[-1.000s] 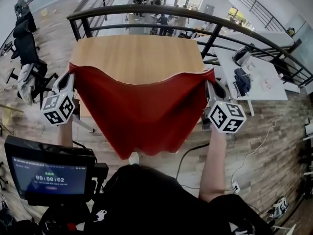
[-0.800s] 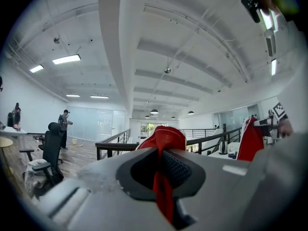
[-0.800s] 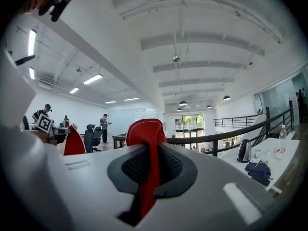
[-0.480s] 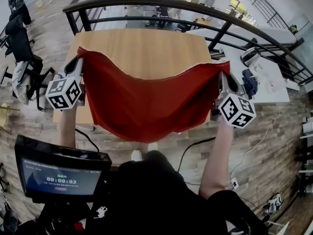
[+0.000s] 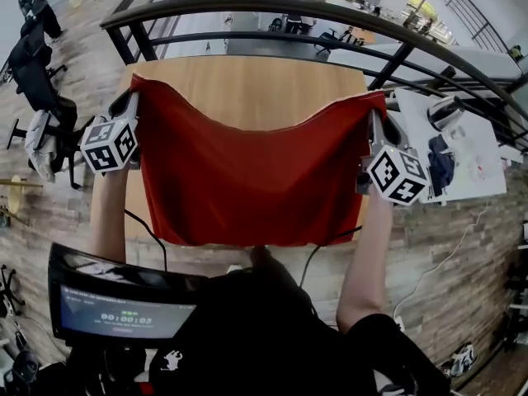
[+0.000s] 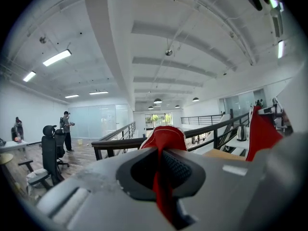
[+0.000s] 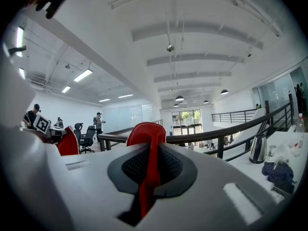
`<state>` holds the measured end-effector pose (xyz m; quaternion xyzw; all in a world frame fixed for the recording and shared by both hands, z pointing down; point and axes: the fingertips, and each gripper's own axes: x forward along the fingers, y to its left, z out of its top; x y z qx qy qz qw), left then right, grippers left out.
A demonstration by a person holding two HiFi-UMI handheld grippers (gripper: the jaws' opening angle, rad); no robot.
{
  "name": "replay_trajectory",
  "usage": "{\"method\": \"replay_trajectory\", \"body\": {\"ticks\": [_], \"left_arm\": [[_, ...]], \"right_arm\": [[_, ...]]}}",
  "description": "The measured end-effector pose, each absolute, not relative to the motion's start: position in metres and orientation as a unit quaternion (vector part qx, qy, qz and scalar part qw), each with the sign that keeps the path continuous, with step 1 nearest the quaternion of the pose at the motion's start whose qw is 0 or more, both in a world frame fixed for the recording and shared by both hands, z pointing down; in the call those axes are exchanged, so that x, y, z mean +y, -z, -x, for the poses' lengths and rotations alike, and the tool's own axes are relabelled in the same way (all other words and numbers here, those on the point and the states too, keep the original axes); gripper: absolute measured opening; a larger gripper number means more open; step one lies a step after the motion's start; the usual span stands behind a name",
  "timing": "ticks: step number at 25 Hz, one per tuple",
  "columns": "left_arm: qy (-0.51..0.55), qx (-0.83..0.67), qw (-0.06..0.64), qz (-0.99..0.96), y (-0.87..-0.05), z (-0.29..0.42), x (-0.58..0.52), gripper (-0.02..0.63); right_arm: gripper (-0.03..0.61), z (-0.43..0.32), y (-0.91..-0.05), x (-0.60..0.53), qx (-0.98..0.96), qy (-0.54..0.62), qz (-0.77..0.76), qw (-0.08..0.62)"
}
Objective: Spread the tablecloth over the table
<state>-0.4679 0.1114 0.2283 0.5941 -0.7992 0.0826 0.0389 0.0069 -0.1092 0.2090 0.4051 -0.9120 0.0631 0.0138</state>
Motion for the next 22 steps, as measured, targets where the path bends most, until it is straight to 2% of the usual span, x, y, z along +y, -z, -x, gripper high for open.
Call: {"method": "replay_trajectory", "body": {"ticks": [8,15,22], "left_arm": [[-0.135,-0.844,0.059,-0.515,-0.262,0.570,0.014,0.014],[-0.175,-0.856,0.066,-0.482,-0.298,0.638,-0.051,0.014],[-0.203,-0.847,0.090,-0.483,-0.358,0.712,-0.132,0.014]], "right_arm": [[0.017,0.046,-0.252,-0.260,-0.906,-0.070,-0.414,0.052],[0.015,0.101,-0.293,-0.350,-0.895,-0.050,-0.432,0.103],[0.015,0.163,-0.338,-0.432,-0.866,0.013,-0.467,0.180]]}}
